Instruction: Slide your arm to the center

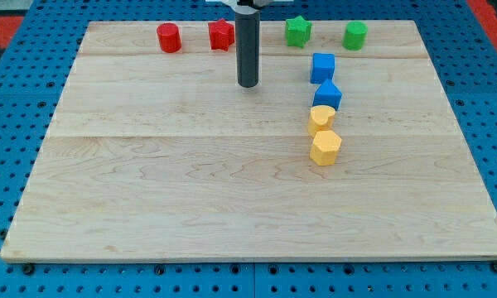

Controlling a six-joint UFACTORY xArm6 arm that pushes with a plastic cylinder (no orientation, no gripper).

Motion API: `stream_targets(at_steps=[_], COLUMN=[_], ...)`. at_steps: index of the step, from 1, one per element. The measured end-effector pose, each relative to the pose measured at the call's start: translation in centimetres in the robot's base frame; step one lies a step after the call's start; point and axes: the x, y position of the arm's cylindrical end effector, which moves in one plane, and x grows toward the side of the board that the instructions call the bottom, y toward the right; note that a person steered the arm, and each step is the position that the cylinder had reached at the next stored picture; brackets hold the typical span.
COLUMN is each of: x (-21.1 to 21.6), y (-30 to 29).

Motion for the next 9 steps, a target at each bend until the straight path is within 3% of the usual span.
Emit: stream_targets(at_steps=[9], x=[0.0], y=[0.18])
